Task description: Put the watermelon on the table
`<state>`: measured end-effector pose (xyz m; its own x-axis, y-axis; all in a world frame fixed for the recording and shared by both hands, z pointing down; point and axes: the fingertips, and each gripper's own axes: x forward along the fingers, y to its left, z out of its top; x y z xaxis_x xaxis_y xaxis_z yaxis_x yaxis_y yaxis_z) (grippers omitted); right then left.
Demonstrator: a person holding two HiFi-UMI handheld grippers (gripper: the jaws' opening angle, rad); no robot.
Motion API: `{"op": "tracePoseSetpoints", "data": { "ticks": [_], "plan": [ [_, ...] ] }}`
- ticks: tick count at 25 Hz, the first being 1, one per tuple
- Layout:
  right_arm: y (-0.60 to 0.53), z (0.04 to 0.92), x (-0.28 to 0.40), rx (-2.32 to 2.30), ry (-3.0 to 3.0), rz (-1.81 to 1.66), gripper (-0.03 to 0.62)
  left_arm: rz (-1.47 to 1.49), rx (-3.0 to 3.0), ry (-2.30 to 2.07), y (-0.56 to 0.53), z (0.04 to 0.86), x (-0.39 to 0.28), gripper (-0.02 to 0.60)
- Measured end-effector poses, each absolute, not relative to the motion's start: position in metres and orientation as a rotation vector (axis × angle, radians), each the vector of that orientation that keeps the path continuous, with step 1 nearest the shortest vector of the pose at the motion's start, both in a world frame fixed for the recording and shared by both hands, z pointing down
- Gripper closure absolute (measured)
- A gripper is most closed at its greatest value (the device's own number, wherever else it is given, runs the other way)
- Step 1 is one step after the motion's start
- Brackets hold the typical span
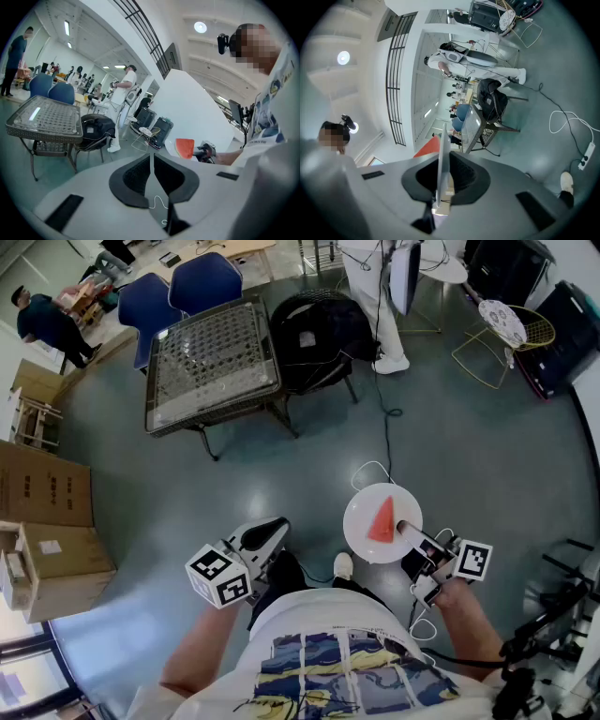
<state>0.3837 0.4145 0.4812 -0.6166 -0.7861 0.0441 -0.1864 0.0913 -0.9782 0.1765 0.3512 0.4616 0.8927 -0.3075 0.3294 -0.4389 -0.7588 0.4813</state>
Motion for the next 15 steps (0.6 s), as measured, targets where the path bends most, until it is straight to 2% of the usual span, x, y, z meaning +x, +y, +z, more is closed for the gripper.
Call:
{"op": "tracePoseSetpoints", "data": {
  "ticks": [6, 15],
  "plan": [
    [0.470, 0.478, 0.386, -0.931, 1.852, -1.574, 0.566, 0.334, 2.500, -0.516, 0.414, 0.455, 0.182, 0.555],
    [0.501, 0.476, 0.381, -0.896, 1.845, -1.591, 0.566, 0.335, 2.579, -0.518, 0.445, 0.431, 0.185, 0.555]
  ]
}}
